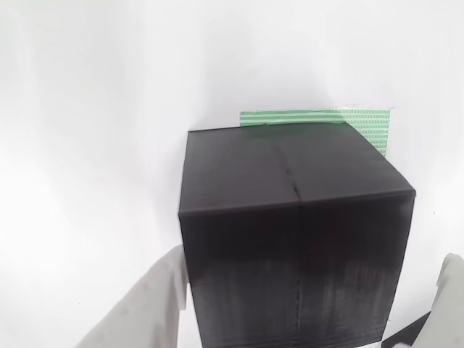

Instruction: Stack 3 Blocks on the chosen place.

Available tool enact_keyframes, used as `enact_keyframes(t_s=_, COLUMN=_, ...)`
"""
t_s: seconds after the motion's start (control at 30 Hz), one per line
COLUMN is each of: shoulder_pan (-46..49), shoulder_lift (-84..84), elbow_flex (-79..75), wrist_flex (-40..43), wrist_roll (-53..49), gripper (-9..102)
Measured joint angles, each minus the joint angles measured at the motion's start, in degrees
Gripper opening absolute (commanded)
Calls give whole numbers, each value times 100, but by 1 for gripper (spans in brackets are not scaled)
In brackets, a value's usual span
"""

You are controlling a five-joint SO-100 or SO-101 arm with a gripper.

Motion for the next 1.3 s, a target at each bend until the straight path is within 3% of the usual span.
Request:
enact_keyframes(t_s=0.2, shoulder_pan=123, shoulder_lift=167, elbow_flex=-18, wrist_flex=18, wrist_roll=0, gripper=43)
enact_keyframes(t_s=0.5, shoulder_pan=308, shoulder_lift=1731, elbow_flex=334, wrist_flex=132, wrist_roll=-62, gripper=43)
enact_keyframes(t_s=0.73, shoulder_pan=1213, shoulder_lift=2452, elbow_flex=448, wrist_flex=431, wrist_roll=-185, gripper=43)
enact_keyframes(t_s=1.0, shoulder_pan=2566, shoulder_lift=2030, elbow_flex=448, wrist_flex=105, wrist_roll=-1090, gripper=42)
enact_keyframes(t_s=1.3, shoulder_pan=2698, shoulder_lift=624, elbow_flex=-229, wrist_flex=-44, wrist_roll=-1169, gripper=42)
